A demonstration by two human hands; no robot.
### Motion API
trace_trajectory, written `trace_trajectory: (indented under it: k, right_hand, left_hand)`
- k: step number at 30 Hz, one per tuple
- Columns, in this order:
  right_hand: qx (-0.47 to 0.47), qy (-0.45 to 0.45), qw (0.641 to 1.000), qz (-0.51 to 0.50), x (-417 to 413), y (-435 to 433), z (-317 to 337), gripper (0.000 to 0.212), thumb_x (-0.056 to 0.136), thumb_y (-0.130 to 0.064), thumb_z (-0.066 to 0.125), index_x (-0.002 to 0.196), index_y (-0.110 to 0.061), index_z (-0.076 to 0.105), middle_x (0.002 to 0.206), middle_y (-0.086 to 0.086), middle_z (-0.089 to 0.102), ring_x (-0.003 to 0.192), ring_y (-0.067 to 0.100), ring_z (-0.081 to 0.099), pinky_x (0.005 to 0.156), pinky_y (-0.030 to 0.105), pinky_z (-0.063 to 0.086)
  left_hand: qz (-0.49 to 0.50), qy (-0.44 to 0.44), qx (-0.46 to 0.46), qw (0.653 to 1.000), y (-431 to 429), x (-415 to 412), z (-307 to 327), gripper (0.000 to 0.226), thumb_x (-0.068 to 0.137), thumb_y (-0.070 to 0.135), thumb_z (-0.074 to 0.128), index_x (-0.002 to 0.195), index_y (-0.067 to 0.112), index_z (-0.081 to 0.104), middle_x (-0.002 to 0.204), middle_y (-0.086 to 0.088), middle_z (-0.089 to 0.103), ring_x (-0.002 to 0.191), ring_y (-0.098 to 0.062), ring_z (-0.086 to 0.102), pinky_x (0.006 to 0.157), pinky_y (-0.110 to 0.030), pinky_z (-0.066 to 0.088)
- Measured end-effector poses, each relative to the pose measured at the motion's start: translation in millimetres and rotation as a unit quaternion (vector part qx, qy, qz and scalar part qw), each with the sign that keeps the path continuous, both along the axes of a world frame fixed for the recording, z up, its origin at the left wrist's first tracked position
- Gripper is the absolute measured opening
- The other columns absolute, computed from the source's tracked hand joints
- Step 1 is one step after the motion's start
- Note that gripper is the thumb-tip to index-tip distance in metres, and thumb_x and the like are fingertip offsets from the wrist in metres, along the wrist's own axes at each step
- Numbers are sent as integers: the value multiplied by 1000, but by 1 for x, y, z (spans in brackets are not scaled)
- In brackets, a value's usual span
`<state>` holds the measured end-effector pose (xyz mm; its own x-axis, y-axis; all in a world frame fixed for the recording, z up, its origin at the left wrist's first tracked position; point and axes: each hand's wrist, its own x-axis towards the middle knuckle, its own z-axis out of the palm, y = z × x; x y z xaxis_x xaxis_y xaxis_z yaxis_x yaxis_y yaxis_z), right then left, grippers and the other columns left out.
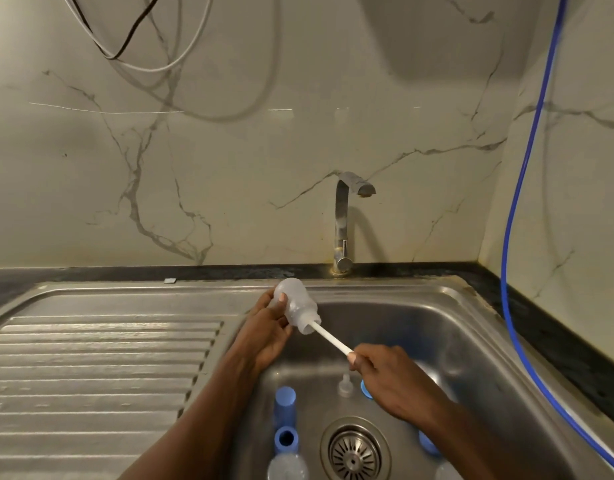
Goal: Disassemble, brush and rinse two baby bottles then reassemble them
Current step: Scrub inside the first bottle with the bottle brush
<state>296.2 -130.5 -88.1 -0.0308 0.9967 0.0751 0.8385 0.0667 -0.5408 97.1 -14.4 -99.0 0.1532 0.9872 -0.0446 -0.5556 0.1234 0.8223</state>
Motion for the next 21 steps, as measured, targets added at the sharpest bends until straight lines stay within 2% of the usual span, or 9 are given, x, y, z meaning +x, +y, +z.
trace_trajectory:
  k: [3, 6, 10, 12, 13, 15, 17, 19, 21]
  right_hand:
    - [23, -51, 998, -15, -1, -5, 4, 29, 101, -43, 33, 86, -23, 47, 80, -2, 58, 72, 23, 54, 69, 39, 45]
    - [37, -118, 992, -37, -3, -13, 12, 26, 102, -44, 30, 89, -26, 44, 80, -1, 48, 74, 28, 50, 69, 37, 43]
    - [30, -75, 997, -11, -20, -15, 9, 28, 102, -41, 34, 90, -22, 51, 77, 0, 55, 75, 27, 59, 62, 33, 39]
    - [-43, 68, 997, 1, -27, -14, 14, 29, 102, -38, 37, 93, -19, 57, 71, 2, 55, 58, 21, 53, 52, 28, 36]
    - [-115, 195, 974, 4, -28, -15, 19, 30, 103, -38, 38, 97, -17, 60, 65, 1, 50, 47, 16, 44, 44, 24, 32]
    - [-253, 403, 879, 22, -29, -17, 32, 33, 104, -39, 38, 105, -16, 61, 58, -4, 37, 41, 6, 26, 35, 16, 22]
    - [-294, 452, 841, 36, -28, -19, 38, 35, 104, -40, 37, 110, -15, 61, 58, -5, 33, 43, 4, 21, 34, 14, 19]
    - [-232, 365, 902, 19, -30, -17, 36, 34, 104, -38, 36, 108, -17, 61, 59, -5, 38, 42, 5, 27, 35, 15, 22]
    - [-89, 137, 986, -7, -29, -13, 28, 28, 104, -36, 34, 102, -23, 59, 71, -5, 54, 55, 10, 47, 42, 16, 28]
  left_hand:
    - [-29, -24, -44, 998, -1, 6, 0, 41, 97, 25, 55, 135, 11, 49, 132, -25, 53, 119, -44, 57, 97, -55, 49]
    - [-93, 5, -91, 992, -9, 12, 5, 53, 90, 43, 58, 121, 1, 54, 109, -24, 64, 95, -36, 65, 86, -52, 54]
    - [-68, -75, -85, 991, -7, 18, 8, 48, 79, 25, 64, 120, 1, 52, 97, -17, 56, 81, -25, 59, 66, -36, 59]
    - [-74, -134, -85, 985, -9, 15, 16, 39, 80, 17, 61, 114, -1, 52, 98, -19, 54, 84, -26, 56, 64, -36, 60]
    - [-74, -160, -80, 981, -9, 12, 20, 42, 80, 17, 62, 116, -3, 51, 100, -22, 55, 88, -28, 57, 66, -37, 60]
    - [-73, -190, -63, 977, -9, 5, 22, 64, 69, 16, 81, 120, -7, 50, 109, -28, 56, 97, -33, 59, 74, -43, 60]
    - [-100, -196, -53, 974, -8, -2, 18, 97, 42, 14, 99, 123, -7, 50, 115, -30, 57, 104, -38, 59, 83, -50, 56]
    - [-99, -167, -51, 980, -7, -2, 13, 101, 43, 20, 99, 128, -5, 50, 118, -29, 60, 108, -41, 59, 86, -54, 55]
    - [-57, -107, -62, 991, -9, 2, 8, 74, 77, 25, 80, 138, 3, 46, 126, -26, 60, 110, -39, 62, 81, -50, 60]
